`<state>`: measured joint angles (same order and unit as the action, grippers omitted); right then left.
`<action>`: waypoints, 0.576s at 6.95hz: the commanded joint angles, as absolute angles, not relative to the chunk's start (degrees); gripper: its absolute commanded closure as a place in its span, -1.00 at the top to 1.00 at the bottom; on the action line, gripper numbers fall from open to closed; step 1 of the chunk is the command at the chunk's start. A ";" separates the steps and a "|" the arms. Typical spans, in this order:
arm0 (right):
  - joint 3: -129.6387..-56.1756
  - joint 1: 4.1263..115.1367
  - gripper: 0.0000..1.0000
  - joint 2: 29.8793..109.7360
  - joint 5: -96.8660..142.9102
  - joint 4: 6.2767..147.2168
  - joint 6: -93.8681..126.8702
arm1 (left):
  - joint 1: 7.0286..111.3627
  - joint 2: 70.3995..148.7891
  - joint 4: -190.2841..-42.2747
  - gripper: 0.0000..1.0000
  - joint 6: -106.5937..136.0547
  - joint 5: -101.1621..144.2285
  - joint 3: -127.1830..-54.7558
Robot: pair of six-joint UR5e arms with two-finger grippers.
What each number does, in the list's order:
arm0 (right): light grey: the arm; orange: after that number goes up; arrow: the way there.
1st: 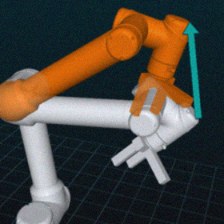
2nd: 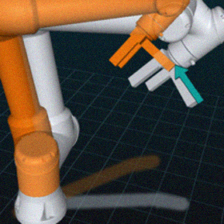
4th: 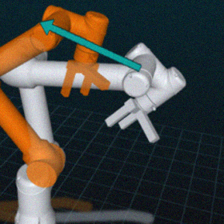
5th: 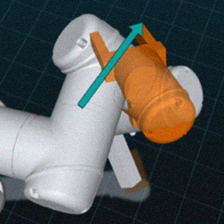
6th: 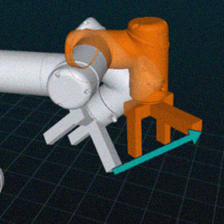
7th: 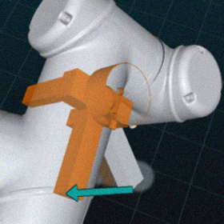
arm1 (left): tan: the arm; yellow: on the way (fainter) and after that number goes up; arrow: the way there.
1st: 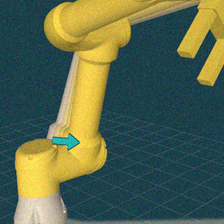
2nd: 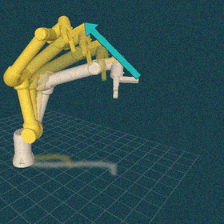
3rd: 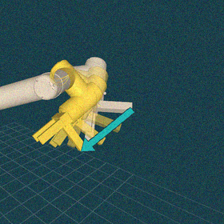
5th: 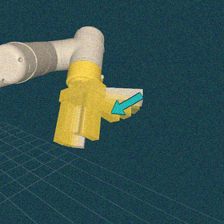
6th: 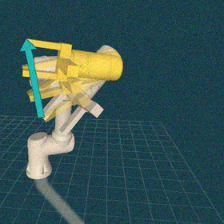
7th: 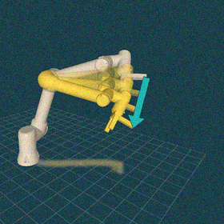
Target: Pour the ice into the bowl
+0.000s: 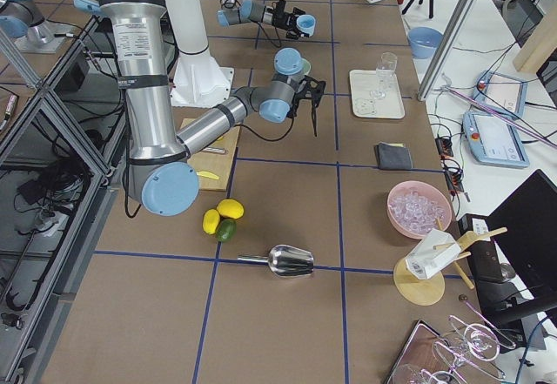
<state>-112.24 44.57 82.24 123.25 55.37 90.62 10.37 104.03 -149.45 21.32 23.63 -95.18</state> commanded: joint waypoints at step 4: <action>-112.41 44.56 1.00 83.14 123.22 55.37 90.70 | 8.70 109.16 -137.64 -1.00 -25.18 22.24 -95.44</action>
